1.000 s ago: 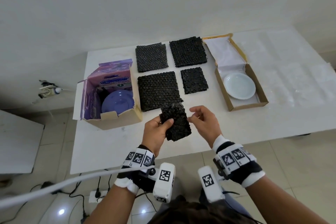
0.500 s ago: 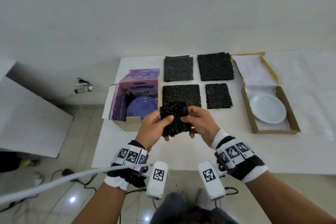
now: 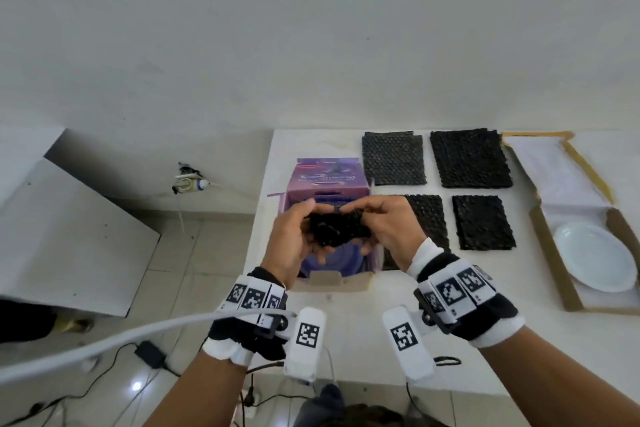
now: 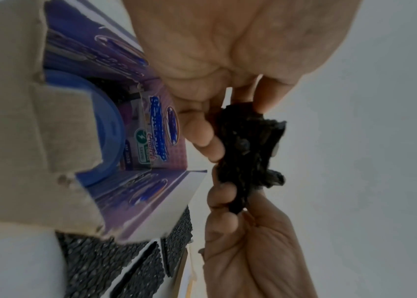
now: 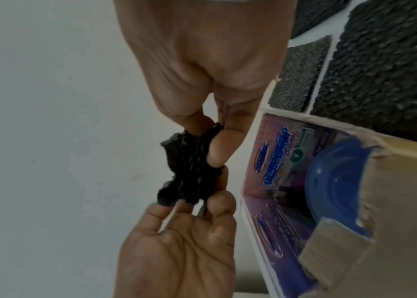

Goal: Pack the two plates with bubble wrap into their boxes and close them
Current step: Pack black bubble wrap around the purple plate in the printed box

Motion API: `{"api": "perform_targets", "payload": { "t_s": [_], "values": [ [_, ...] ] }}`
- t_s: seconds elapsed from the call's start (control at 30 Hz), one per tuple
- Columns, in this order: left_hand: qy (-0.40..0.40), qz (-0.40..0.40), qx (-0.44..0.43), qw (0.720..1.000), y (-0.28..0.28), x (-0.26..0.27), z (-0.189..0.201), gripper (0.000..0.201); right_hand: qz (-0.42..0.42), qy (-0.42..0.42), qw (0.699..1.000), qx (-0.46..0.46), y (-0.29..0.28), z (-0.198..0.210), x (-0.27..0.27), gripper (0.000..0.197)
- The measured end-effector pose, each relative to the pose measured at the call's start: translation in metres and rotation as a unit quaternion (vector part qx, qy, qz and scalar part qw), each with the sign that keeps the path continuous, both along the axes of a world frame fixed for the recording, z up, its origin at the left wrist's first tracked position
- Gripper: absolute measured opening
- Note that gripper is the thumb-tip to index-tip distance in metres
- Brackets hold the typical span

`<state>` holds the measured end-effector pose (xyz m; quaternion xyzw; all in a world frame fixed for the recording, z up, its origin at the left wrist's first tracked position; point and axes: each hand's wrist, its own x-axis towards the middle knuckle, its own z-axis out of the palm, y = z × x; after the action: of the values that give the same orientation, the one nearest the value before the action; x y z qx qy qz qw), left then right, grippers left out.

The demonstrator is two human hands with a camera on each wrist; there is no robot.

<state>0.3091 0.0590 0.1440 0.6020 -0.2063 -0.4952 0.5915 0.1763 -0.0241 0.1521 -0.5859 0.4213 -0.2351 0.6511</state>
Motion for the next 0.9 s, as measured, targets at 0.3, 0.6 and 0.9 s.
{"api": "perform_targets", "payload": {
  "t_s": [0.3, 0.6, 0.9],
  "values": [
    [-0.194, 0.001, -0.005, 0.981, -0.016, 0.051, -0.032, 0.023, -0.077, -0.016, 0.987, 0.139, -0.007, -0.004, 0.039, 0.002],
    [-0.280, 0.053, 0.008, 0.959, -0.022, 0.045, -0.044, 0.015, -0.112, 0.123, 0.981, -0.100, -0.001, -0.030, 0.053, 0.007],
    [-0.189, 0.013, 0.030, 0.981, -0.025, 0.031, -0.049, 0.034, -0.108, 0.072, 0.992, 0.002, -0.004, -0.043, 0.049, 0.019]
  ]
}}
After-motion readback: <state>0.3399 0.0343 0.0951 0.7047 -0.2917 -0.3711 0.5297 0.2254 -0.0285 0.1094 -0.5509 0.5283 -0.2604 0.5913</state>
